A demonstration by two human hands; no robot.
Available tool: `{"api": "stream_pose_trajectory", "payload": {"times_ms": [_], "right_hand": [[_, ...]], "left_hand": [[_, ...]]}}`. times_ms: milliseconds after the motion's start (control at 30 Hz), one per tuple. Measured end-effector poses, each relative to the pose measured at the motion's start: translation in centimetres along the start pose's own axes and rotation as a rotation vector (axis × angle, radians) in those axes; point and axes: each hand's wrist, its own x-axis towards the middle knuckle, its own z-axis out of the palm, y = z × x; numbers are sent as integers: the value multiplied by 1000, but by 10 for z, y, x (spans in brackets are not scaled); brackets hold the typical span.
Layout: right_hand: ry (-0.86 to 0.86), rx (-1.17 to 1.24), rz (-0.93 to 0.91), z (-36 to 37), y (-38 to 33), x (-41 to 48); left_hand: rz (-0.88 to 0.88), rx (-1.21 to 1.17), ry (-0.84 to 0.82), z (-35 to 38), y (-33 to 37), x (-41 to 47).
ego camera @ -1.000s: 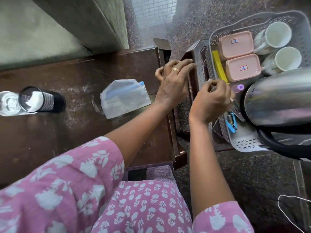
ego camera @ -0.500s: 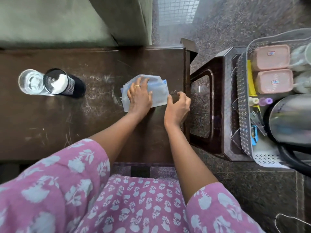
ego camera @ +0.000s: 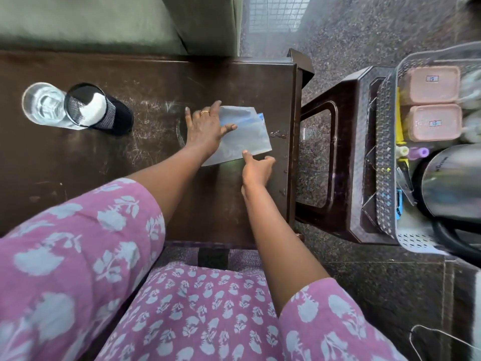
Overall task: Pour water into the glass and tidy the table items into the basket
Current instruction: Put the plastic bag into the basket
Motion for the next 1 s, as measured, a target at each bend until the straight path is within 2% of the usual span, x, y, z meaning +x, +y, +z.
{"api": "stream_pose_trajectory", "payload": {"times_ms": [100,200,333,433,767,1000], "right_hand": [[-96,132,63,4,5,-6],[-119,203,95,5,5,-11],[-89,191,-14,-1,3,-11],[-43,189,-111,-10,-4,-11],[163,295,-280,-67,-52,-16],[378,573,-397,-137,-109,-9]], "left_hand": [[-9,-47,0,7,-7,-12],[-43,-174,13,13,-12,-27],[-170,-435,54,21,-6,-42],[-213,-540,117,21,4,-46],[-140,-768,285,-11,78,-32],[19,-834,185,-55,162,-22]]}}
